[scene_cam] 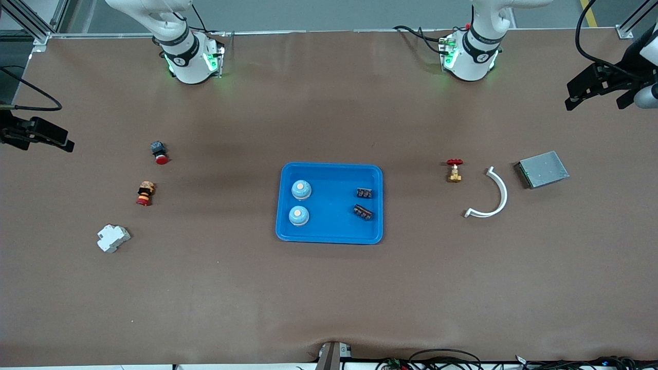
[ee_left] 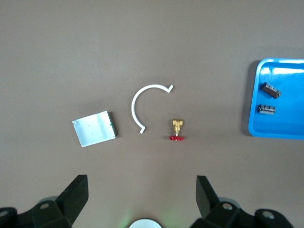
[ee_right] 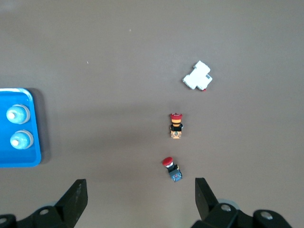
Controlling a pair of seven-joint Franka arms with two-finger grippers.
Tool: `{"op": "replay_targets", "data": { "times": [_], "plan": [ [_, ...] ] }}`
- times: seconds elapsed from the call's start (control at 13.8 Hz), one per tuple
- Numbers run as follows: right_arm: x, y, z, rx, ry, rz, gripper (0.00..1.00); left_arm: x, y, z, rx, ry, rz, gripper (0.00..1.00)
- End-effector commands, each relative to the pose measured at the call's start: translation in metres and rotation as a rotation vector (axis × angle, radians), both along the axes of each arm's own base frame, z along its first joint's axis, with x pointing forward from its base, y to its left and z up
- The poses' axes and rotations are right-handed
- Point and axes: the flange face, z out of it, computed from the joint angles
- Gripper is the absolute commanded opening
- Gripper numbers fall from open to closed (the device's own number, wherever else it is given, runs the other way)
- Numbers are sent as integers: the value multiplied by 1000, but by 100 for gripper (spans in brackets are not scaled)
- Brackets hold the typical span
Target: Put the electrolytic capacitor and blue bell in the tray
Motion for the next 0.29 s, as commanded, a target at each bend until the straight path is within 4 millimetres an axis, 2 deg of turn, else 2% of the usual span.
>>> {"op": "replay_targets", "data": {
  "times": [0.0,0.22],
  "plan": [
    [-9,5,12,16,-44,-11,100,-5,0,-2,-12,40,-23,100],
    [-9,5,11,16,-44,-11,100,-5,0,-6,-6,66,-16,100]
  ]
}}
